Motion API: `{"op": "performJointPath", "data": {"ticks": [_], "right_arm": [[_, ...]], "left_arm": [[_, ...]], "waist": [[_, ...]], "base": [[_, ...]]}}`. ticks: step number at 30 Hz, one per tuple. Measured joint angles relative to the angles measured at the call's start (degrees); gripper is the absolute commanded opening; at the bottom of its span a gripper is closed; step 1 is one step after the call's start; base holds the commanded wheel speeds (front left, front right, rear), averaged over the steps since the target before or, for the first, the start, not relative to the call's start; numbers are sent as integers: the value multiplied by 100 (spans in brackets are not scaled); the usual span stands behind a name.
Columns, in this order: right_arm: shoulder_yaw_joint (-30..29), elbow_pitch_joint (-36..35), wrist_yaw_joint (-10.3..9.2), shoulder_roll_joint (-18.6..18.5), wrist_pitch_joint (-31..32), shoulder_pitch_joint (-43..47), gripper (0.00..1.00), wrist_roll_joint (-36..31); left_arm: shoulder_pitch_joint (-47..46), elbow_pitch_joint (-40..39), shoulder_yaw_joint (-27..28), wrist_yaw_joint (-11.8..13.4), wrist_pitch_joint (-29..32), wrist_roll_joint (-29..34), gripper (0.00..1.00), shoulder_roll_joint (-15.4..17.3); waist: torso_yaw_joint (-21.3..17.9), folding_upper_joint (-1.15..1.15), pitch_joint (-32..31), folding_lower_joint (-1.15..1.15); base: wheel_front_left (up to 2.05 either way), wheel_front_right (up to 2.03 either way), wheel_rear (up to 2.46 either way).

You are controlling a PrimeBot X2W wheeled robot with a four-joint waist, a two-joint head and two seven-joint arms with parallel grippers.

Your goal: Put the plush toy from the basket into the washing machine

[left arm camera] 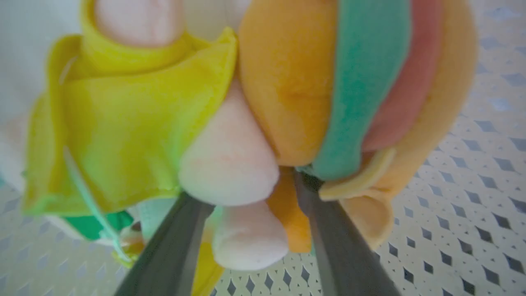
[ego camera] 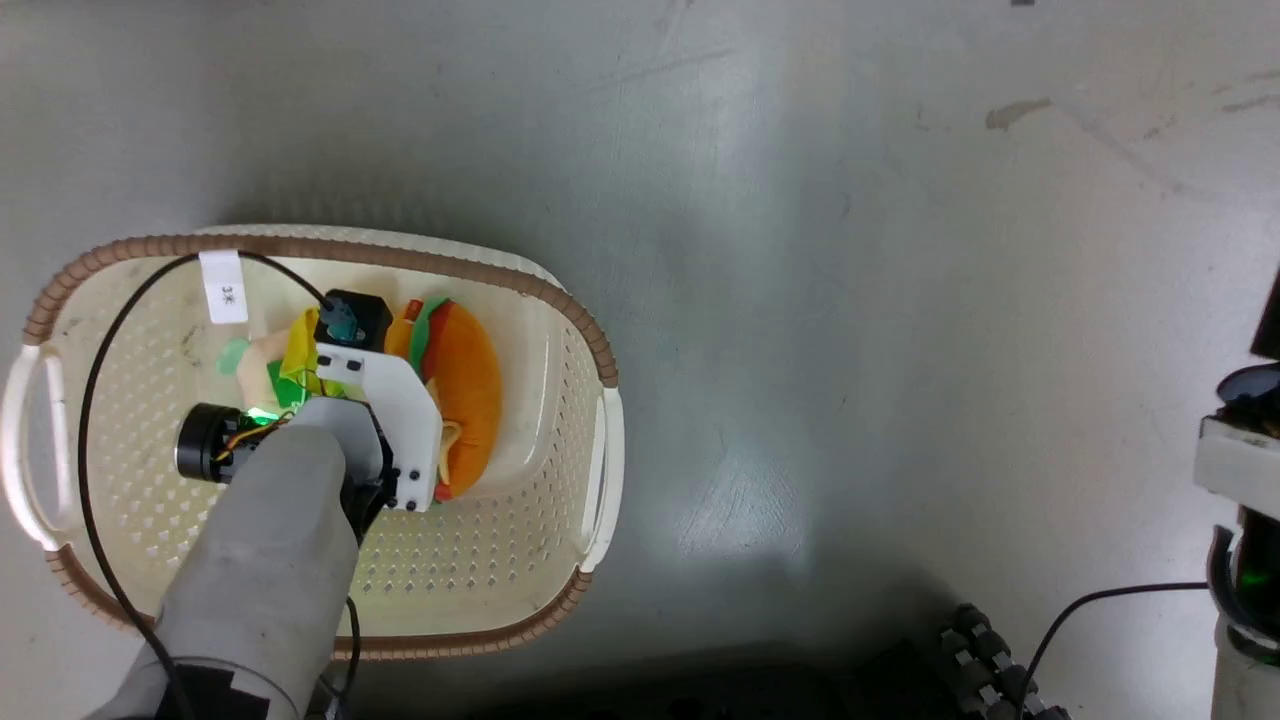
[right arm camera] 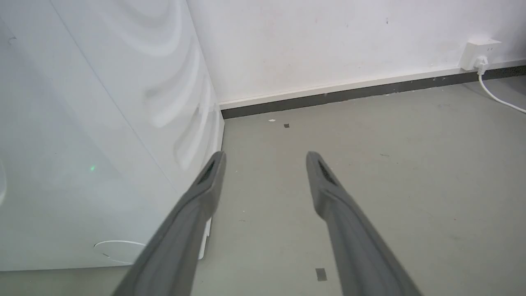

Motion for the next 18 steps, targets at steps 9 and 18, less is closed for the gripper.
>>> {"op": "performJointPath", "data": {"ticks": [9, 18], "right_arm": [[-66, -44, 0, 0, -85, -124, 100, 65], [7, 171, 0, 1, -85, -101, 100, 49]], "left_arm": [[-174, 403, -148, -116, -7, -148, 0, 38], [257, 453, -194, -211, -245, -299, 0, -98]], "waist": [[-70, 0, -22, 0], [-50, 0, -686, 0]], "base": [[0, 0, 0], [0, 0, 0]]}}
